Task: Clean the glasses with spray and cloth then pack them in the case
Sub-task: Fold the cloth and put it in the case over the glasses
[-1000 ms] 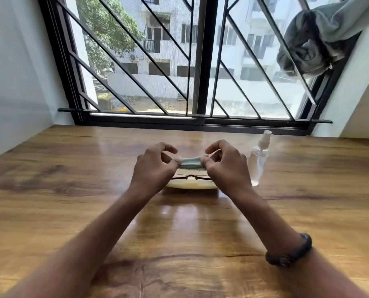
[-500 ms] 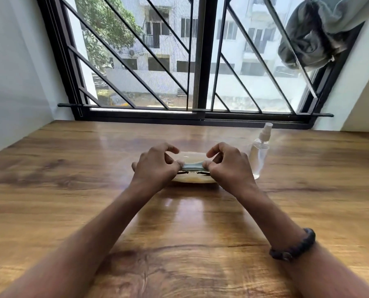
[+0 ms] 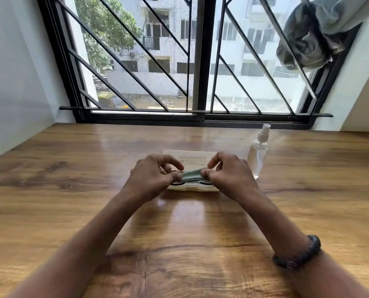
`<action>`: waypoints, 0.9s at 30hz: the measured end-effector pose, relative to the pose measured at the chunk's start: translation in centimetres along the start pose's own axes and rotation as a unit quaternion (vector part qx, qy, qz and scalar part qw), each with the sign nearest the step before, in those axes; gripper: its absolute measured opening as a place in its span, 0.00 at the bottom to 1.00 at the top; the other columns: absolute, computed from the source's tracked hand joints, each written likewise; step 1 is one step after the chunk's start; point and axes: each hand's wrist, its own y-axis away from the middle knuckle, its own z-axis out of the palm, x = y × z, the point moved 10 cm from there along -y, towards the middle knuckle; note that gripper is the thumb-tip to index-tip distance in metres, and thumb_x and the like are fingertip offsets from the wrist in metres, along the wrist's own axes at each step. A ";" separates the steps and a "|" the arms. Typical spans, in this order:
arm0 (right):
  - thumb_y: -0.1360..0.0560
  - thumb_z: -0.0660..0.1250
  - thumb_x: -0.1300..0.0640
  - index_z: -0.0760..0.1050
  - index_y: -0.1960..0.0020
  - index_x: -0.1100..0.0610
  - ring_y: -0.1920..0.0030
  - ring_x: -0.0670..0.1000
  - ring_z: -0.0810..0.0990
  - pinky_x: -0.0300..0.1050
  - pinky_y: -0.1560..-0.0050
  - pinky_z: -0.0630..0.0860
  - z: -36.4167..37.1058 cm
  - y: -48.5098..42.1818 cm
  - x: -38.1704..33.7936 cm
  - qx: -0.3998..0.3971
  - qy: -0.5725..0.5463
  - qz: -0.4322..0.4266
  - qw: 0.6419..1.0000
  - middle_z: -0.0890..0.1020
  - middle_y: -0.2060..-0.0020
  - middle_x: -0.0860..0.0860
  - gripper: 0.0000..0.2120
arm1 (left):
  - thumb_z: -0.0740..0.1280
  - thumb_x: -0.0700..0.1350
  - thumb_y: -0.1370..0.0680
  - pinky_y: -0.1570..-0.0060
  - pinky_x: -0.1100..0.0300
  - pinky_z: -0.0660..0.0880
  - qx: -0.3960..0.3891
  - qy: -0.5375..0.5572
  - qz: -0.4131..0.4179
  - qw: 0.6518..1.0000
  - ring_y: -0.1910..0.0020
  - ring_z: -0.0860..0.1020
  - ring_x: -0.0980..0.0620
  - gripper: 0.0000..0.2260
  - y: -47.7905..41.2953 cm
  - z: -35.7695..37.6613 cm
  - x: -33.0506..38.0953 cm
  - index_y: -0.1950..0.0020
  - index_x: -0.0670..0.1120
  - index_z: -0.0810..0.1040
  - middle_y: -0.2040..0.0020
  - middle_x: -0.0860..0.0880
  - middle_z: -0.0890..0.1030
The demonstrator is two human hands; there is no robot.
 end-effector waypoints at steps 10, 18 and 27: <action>0.29 0.76 0.49 0.77 0.57 0.49 0.56 0.51 0.81 0.45 0.57 0.73 0.2 0.0 0.0 -0.018 0.012 0.000 1.000 0.80 0.64 0.46 0.08 | 0.78 0.51 0.27 0.43 0.51 0.79 -0.029 -0.034 0.038 0.998 0.54 0.80 0.58 0.04 0.1 0.5 0.7 0.55 0.60 0.86 0.58 0.60 0.81; 0.29 0.76 0.49 0.79 0.56 0.50 0.54 0.51 0.81 0.45 0.55 0.74 0.2 0.1 0.2 -0.028 0.016 0.008 0.999 0.82 0.62 0.47 0.08 | 0.78 0.53 0.28 0.43 0.51 0.78 -0.024 -0.036 0.040 0.998 0.53 0.78 0.58 0.10 0.2 -0.1 0.8 0.48 0.59 0.85 0.56 0.59 0.80; 0.30 0.77 0.48 0.78 0.56 0.49 0.54 0.51 0.81 0.44 0.57 0.72 0.3 0.1 0.3 -0.029 0.009 0.016 0.999 0.83 0.60 0.48 0.09 | 0.81 0.57 0.35 0.34 0.52 0.72 -0.106 0.012 0.036 0.994 0.29 0.70 0.49 0.53 -0.9 -1.2 -1.2 0.19 0.61 0.52 0.27 0.48 0.68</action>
